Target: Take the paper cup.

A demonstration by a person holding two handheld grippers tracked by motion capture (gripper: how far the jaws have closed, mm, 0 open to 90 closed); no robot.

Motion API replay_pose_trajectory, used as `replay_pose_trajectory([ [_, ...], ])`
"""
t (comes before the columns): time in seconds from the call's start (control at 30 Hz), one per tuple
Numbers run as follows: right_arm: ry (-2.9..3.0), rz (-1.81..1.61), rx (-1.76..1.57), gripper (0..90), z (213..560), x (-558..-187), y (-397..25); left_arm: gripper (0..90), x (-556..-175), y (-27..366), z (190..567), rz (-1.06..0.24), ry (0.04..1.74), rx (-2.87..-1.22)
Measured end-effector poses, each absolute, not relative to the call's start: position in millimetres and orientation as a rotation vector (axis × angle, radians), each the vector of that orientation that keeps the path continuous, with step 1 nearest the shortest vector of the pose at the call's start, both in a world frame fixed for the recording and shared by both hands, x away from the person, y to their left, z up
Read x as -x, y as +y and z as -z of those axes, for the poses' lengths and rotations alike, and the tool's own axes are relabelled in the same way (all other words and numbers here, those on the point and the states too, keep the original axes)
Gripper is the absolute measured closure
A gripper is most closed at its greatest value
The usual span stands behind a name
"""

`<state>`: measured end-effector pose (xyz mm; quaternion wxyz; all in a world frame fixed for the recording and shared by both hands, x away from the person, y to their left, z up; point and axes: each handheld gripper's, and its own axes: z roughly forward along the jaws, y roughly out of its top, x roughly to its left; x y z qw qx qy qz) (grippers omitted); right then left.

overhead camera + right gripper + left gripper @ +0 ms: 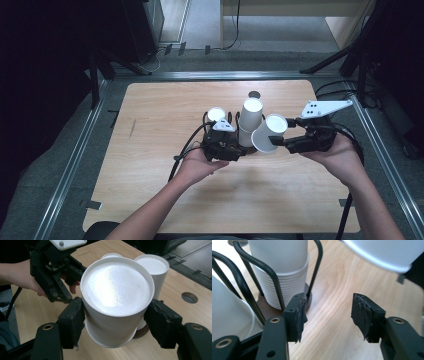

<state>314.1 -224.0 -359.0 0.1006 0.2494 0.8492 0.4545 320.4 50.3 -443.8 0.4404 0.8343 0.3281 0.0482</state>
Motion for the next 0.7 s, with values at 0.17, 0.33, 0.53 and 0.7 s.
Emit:
replay_pose_trajectory([
  [0.17, 2.535, -1.363, -0.717, 34.0, 372.2, -309.8, -219.6, 42.2, -316.0, 63.7, 448.3, -0.119, 0.769, -2.076],
  [0.33, 2.568, -1.363, -0.685, 33.9, 388.9, -307.3, -211.6, 40.5, -311.4, 75.3, 452.3, -0.128, 0.743, -2.087],
  [0.53, 2.602, -1.362, -0.670, 33.9, 404.9, -307.0, -200.6, 38.5, -305.7, 89.7, 455.9, -0.102, 0.679, -2.105],
  [0.7, 2.633, -1.358, -0.650, 33.9, 422.2, -308.0, -191.1, 33.7, -300.7, 102.0, 461.5, -0.101, 0.674, -2.109],
])
